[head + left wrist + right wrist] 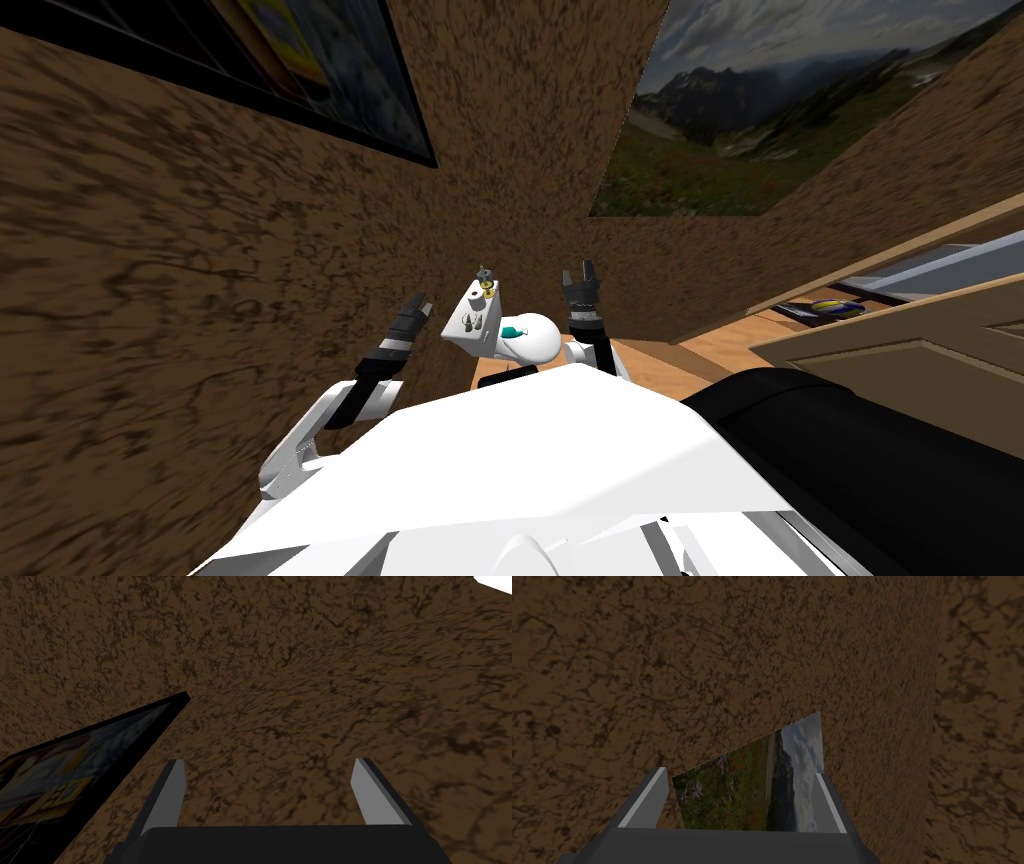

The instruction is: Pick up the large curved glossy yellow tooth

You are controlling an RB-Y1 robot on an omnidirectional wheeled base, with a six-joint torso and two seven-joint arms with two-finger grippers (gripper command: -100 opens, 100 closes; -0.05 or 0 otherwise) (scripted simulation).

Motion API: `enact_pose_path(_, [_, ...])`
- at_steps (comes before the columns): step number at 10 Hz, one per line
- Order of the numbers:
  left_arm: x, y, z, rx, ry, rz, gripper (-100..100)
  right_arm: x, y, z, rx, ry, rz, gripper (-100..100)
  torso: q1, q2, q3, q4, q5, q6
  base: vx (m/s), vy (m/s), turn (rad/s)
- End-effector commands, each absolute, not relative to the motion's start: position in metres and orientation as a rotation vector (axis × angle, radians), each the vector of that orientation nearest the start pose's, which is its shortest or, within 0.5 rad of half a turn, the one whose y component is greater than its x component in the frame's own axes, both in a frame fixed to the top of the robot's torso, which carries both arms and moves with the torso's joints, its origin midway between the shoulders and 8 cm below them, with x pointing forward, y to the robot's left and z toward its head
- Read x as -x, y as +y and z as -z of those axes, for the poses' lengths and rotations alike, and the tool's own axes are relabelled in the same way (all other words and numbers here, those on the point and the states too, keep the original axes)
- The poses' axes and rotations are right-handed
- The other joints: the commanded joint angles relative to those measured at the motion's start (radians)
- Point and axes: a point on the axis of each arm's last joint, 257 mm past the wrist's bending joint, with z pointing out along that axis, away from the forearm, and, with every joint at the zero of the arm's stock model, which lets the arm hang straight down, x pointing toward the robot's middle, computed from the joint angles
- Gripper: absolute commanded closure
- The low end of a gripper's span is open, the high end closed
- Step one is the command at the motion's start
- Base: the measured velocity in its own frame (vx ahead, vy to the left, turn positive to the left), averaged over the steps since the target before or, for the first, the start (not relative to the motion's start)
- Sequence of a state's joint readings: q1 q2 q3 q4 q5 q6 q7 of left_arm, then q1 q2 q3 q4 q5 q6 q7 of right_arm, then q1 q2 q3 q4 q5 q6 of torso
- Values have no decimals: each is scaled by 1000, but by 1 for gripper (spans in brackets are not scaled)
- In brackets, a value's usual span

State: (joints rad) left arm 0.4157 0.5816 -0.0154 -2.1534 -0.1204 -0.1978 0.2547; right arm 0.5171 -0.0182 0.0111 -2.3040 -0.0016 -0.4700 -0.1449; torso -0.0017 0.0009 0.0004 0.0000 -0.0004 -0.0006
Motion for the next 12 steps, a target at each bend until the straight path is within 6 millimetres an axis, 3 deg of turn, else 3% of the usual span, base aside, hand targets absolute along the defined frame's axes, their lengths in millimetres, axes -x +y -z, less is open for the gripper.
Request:
enact_pose_path(1, [-413, 260, 81, 568, 1312, 1209, -100, -344, -276, -24, -722, 601, -1439, 0, 0, 0, 0, 0, 0, 0, 0, 0, 0])
enact_pose_path(5, [-410, 269, 130, 558, 1480, 1109, -100, -344, -276, -24, -722, 601, -1439, 0, -2, -1, 0, 0, 0, 0, 7, -26, -160])
enact_pose_path(12, [-398, 291, 191, 543, 1683, 962, -100, -344, -276, -24, -722, 601, -1439, 0, -2, -1, 0, 0, 0, 0, 9, -24, -119])
